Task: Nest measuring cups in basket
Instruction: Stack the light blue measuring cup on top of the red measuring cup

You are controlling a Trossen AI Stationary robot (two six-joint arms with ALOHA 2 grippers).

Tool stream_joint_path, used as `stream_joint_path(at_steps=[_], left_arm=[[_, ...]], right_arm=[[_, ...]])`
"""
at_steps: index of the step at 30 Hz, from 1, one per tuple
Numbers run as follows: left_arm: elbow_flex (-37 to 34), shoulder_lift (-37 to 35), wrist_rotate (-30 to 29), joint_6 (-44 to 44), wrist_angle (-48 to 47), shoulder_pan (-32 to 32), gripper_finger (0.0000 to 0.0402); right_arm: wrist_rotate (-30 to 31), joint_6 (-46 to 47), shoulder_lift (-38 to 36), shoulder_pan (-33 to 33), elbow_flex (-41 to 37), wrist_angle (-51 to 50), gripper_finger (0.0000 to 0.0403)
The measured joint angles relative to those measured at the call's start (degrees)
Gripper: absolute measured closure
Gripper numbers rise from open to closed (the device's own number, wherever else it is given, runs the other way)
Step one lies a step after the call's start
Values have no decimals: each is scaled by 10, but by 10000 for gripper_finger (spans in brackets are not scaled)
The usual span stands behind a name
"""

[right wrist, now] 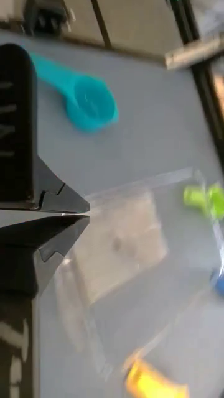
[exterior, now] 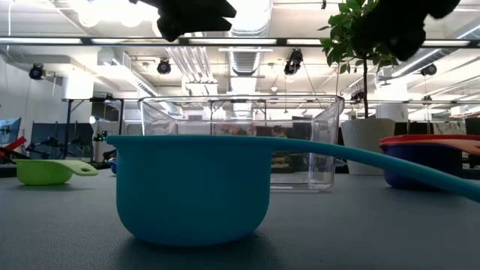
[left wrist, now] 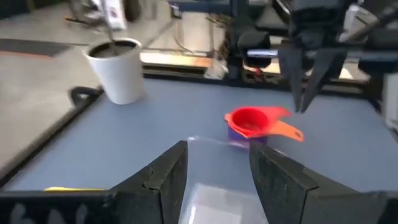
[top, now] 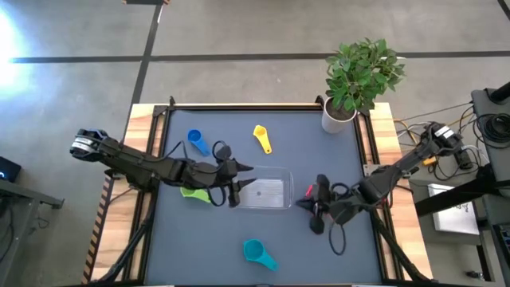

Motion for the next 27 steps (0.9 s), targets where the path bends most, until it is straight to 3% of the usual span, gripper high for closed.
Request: stream_joint_path(at_steps=[5, 12, 17, 23, 27], left_arm=[[5, 0, 78, -2, -43, -9, 247], [38, 0, 78, -70, -197, -33, 247], [42, 0, 78, -96, -222, -62, 247], [43, 0, 0, -108, -209, -102, 247], [42, 0, -75, -108, -174, -126, 247]], right_arm=[[-8, -44, 31, 26, 7, 55, 394], [-23, -44, 72, 53, 31, 60, 391], [-52, -44, 142, 60, 65, 66, 354], [-67, -57, 243, 65, 152, 64, 271], [-63, -45, 317, 64, 238, -18, 216]])
